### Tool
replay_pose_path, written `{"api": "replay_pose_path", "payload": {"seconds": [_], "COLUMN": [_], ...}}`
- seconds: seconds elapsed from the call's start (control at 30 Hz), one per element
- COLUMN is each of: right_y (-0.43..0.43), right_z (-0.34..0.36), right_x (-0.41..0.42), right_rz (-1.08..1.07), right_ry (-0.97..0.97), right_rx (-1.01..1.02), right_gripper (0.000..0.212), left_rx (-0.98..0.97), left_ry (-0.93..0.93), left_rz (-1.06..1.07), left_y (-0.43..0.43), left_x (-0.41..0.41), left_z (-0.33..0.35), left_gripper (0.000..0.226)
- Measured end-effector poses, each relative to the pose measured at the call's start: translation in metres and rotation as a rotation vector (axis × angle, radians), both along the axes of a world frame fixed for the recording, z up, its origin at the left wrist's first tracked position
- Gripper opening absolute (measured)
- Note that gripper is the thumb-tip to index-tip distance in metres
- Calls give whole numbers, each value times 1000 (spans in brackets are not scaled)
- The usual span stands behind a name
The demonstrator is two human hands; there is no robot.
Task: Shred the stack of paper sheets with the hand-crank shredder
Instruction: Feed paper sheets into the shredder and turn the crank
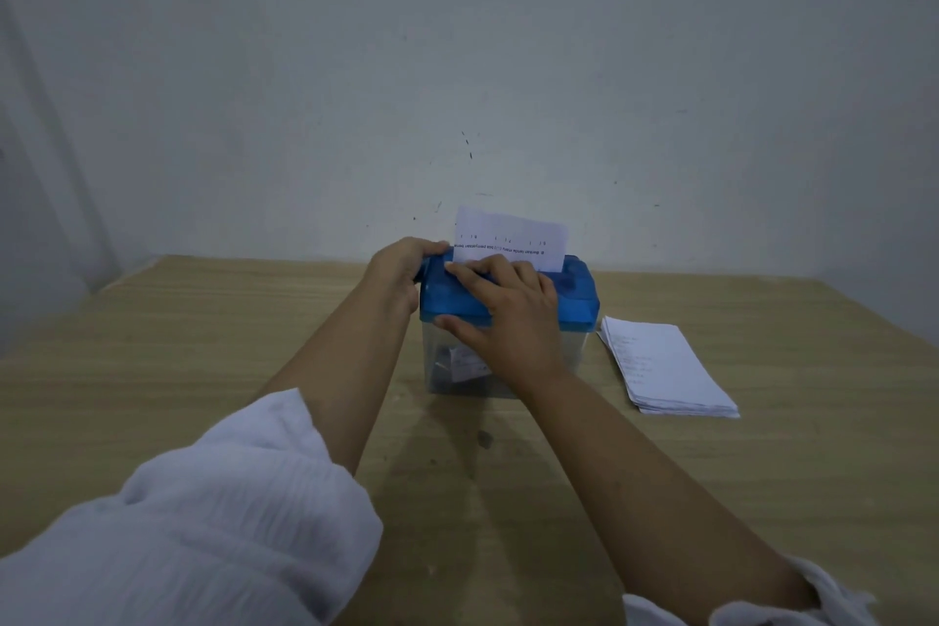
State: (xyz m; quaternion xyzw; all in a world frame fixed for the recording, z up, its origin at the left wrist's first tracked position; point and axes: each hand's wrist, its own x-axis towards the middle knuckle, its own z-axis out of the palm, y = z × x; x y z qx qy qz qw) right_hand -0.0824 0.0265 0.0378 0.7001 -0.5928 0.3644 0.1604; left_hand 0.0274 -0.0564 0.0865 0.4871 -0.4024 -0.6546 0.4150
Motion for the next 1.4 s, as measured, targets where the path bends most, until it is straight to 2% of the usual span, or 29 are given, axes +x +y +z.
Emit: {"api": "replay_pose_path", "payload": {"seconds": [0.23,0.37,0.53,0.67,0.8,0.87,0.93,1.0,1.07,1.13,1.2,1.4], "right_y": [1,1,-1,0,-3,-1,1,2,3,4,4,4], "right_z": [1,1,-1,-1,0,2,6,8,9,10,12,14], "right_x": [0,0,1,-1,0,-1,0,0,0,1,1,0], "right_rz": [1,2,-11,-12,-30,-37,-34,-29,-30,-26,-29,-40], "right_ry": [-12,-11,2,6,9,25,30,23,29,30,33,37], "right_rx": [17,21,-26,-8,-11,15,66,99,123,140,162,190], "right_gripper": [55,55,53,53,53,53,55,55,56,56,57,57], "left_rx": [25,22,-184,-301,-482,-553,-559,-576,-730,-927,-978,-1000], "left_ry": [132,185,286,343,267,234,208,33,-348,-806,-1091,-1365], "left_rz": [12,28,164,231,331,314,279,299,282,158,14,-200], "left_y": [2,2,-5,0,9,15,21,21,14,7,1,15], "left_x": [0,0,-7,-9,-8,-6,-3,3,13,24,33,42], "left_z": [-4,-4,-11,-14,-16,-21,-21,-14,-1,13,26,59], "left_gripper": [9,23,49,47,37,32,37,49,48,37,35,33]}}
